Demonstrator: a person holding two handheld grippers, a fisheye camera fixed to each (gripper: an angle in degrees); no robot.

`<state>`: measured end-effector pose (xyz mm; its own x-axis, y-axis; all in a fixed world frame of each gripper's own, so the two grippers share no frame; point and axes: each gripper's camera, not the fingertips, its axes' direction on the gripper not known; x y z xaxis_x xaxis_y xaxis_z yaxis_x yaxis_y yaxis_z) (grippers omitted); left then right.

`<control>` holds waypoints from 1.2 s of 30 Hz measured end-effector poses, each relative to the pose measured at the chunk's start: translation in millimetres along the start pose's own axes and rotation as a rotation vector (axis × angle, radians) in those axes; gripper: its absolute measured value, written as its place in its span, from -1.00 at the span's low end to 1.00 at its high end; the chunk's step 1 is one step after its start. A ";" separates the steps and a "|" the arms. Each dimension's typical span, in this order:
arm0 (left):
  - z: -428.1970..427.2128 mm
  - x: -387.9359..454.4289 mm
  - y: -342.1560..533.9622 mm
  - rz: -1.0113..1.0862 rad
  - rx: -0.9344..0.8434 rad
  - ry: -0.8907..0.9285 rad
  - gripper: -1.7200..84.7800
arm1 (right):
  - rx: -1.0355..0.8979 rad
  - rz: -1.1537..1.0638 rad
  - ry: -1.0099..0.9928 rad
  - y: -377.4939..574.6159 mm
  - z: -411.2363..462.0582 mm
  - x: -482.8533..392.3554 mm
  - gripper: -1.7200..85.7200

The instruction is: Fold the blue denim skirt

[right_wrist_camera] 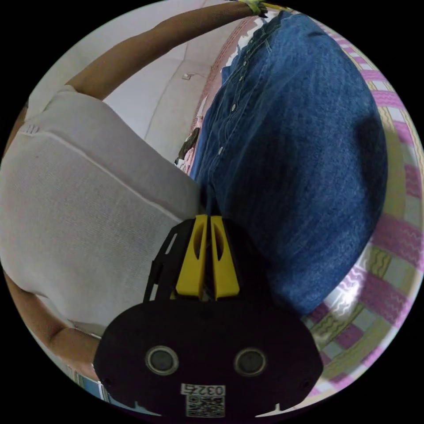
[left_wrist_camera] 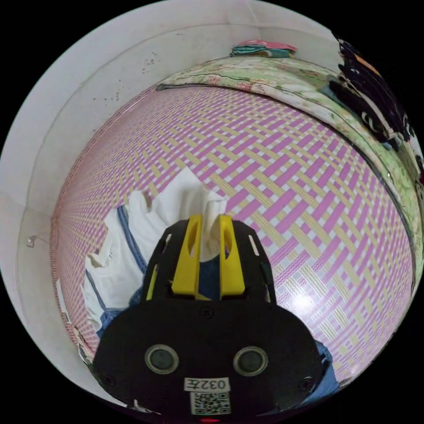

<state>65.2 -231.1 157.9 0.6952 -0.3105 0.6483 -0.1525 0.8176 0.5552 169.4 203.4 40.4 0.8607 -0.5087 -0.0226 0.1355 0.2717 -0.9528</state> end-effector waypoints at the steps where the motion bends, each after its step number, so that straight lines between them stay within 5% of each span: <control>1: 4.7 2.3 2.9 0.027 0.001 -0.031 -0.87 | -0.001 0.002 -0.007 1.7 -1.7 1.9 -0.98; 6: 5.2 -31.8 33.9 0.034 0.056 0.057 -0.97 | 0.000 0.004 -0.007 8.9 -7.2 6.2 -0.98; 11: 2.0 -219.9 199.3 -0.627 0.499 0.670 -0.99 | 0.002 0.002 -0.002 16.7 -12.3 9.2 -0.98; 15: 92.3 -273.0 296.1 -0.892 0.336 0.811 -0.99 | 0.003 0.001 0.003 21.5 -15.2 10.6 -0.98; 20: 146.2 -286.8 369.0 -1.052 0.349 1.000 -0.99 | 0.004 0.006 0.008 28.0 -19.2 12.4 -0.98; 24: 117.3 -288.5 388.4 -0.958 0.551 0.975 -0.99 | 0.007 0.009 0.011 32.3 -21.8 13.3 -0.98; 26: 94.0 -283.6 402.7 -0.890 0.607 0.790 -0.99 | 0.010 0.008 0.014 35.1 -23.4 13.7 -0.98; 27: 97.2 -282.0 406.3 -0.901 0.584 0.754 -0.99 | 0.010 0.008 0.013 35.7 -23.9 13.8 -0.98; 30: 156.4 -277.3 404.5 -0.944 0.153 0.743 -0.97 | 0.011 0.010 0.010 38.7 -26.2 14.8 -0.98; 36: 137.1 -293.1 402.8 -0.841 0.406 0.625 -0.94 | 0.013 0.012 0.005 44.3 -31.0 16.3 -0.98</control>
<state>-296.3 122.8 263.0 0.8976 -0.2985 -0.3243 0.3929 0.2086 0.8956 174.2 181.9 -11.6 0.8596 -0.5098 -0.0354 0.1320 0.2883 -0.9484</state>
